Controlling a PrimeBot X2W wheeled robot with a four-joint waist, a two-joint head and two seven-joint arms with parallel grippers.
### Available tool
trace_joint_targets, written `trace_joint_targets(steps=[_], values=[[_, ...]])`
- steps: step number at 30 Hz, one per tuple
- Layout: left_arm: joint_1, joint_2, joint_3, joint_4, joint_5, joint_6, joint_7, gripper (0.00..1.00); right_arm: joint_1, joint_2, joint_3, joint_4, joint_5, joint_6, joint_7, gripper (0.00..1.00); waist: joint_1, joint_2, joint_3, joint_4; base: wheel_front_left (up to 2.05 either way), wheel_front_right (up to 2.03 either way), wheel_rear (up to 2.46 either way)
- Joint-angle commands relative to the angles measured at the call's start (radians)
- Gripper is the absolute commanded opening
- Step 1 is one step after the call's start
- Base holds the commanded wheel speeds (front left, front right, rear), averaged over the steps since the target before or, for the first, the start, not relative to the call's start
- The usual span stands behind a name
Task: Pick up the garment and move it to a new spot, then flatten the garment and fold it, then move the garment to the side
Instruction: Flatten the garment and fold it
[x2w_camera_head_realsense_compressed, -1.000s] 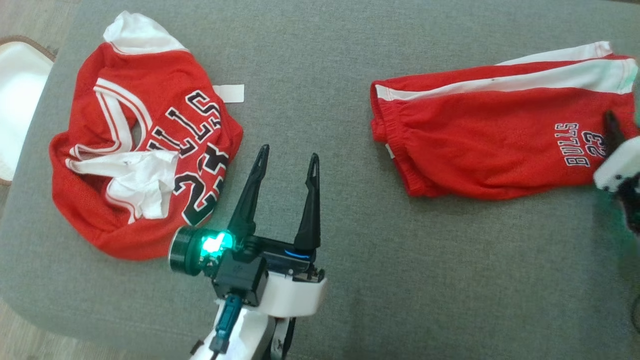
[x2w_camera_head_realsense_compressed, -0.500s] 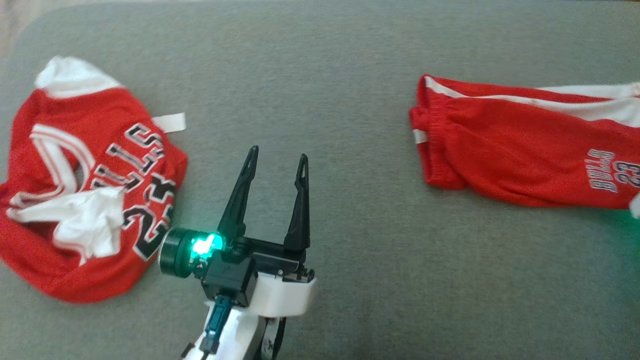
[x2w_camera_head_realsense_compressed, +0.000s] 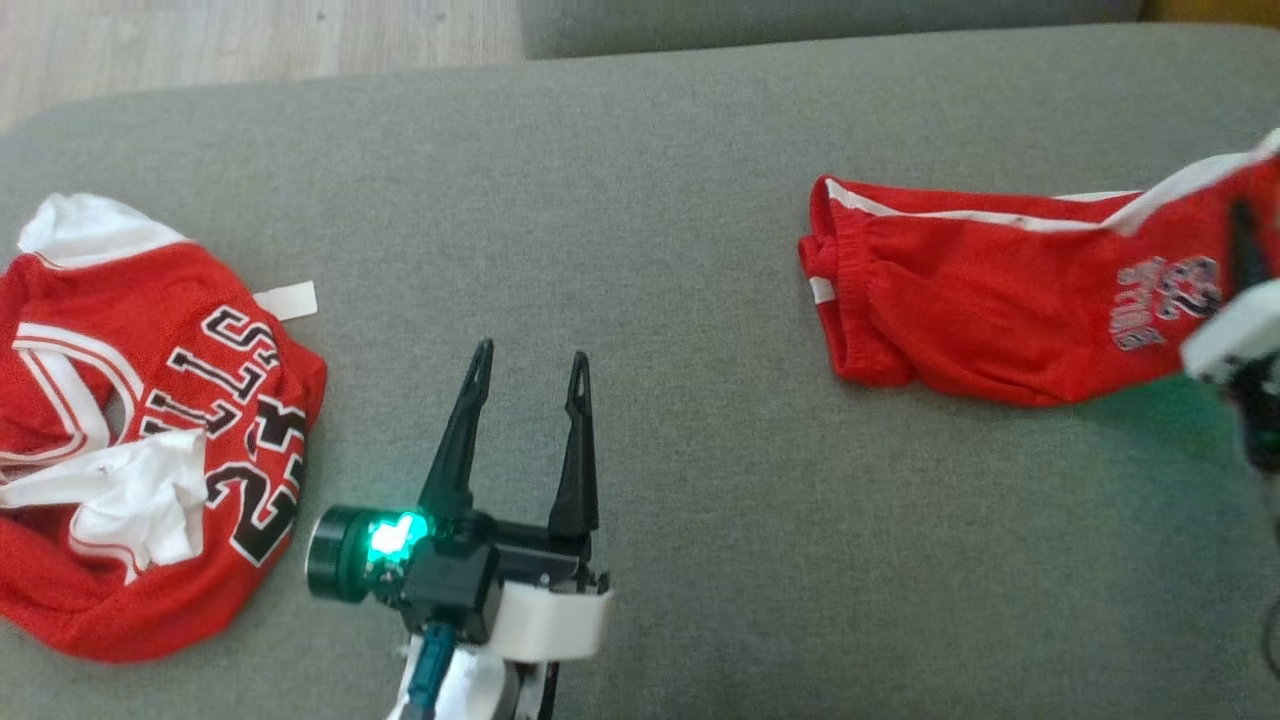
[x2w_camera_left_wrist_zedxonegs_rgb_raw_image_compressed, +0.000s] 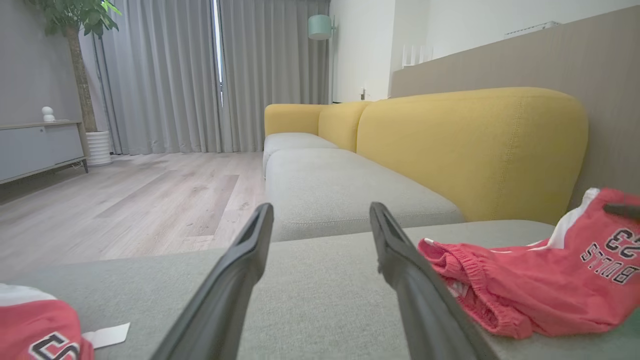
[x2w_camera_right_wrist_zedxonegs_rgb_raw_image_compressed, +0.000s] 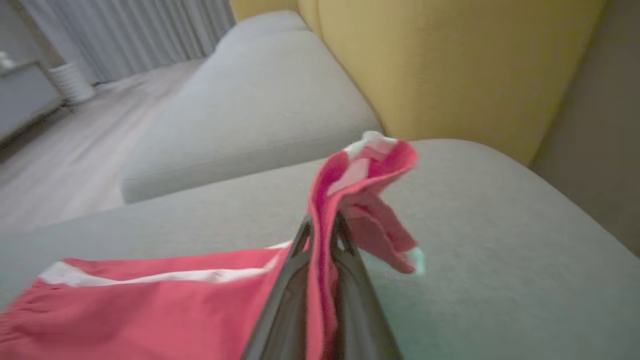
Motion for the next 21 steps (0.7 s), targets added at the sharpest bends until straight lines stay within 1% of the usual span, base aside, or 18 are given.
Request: trace_joint_targets(steps=[1,4,8,11,15,16,17,18,21], values=[[-0.012,0.003,0.038,-0.028,0.012,0.004,-0.005,1.00,-0.015,-0.004,0.017,-0.045,0.008,0.007,-0.011,0.00,0.0001,-0.0001,-0.010,0.005,0.00,0.00,0.00],[0.008,0.004,0.042,-0.022,0.021,0.001,-0.005,1.00,-0.006,0.025,0.043,-0.137,0.015,0.007,-0.002,0.00,0.0001,-0.0001,-0.022,0.018,0.00,0.00,0.00],[0.022,0.003,0.052,-0.021,0.026,-0.002,-0.005,1.00,0.016,0.066,0.083,-0.235,-0.006,0.007,0.025,0.00,0.0001,-0.0001,-0.034,0.046,0.00,0.00,0.00],[0.027,0.003,0.056,-0.017,0.026,-0.011,-0.005,1.00,0.035,0.117,0.125,-0.275,-0.036,0.007,0.065,0.00,0.0001,-0.0001,-0.038,0.067,0.00,0.00,0.00],[0.026,0.003,0.052,-0.009,0.021,-0.022,-0.005,1.00,0.070,0.188,0.180,-0.284,-0.064,0.007,0.110,0.00,0.0001,-0.0001,-0.040,0.098,0.00,0.00,0.00],[0.026,0.003,0.051,-0.007,0.021,-0.023,-0.005,1.00,0.082,0.203,0.190,-0.283,-0.066,0.007,0.116,0.22,0.0001,-0.0001,-0.042,0.105,0.00,0.00,0.00],[0.027,0.003,0.051,-0.006,0.020,-0.021,-0.005,1.00,0.094,0.216,0.199,-0.283,-0.067,0.007,0.118,0.89,0.0001,-0.0001,-0.044,0.109,0.00,0.00,0.00],[0.029,0.003,0.051,-0.005,0.018,-0.021,-0.005,1.00,0.105,0.225,0.204,-0.284,-0.070,0.007,0.113,1.00,0.0001,-0.0001,-0.048,0.113,0.00,0.00,0.00],[0.041,0.003,0.051,0.017,0.002,-0.026,-0.005,1.00,0.143,0.233,0.201,-0.299,-0.081,0.007,0.070,1.00,0.0001,-0.0001,-0.066,0.116,0.00,0.00,0.00]])
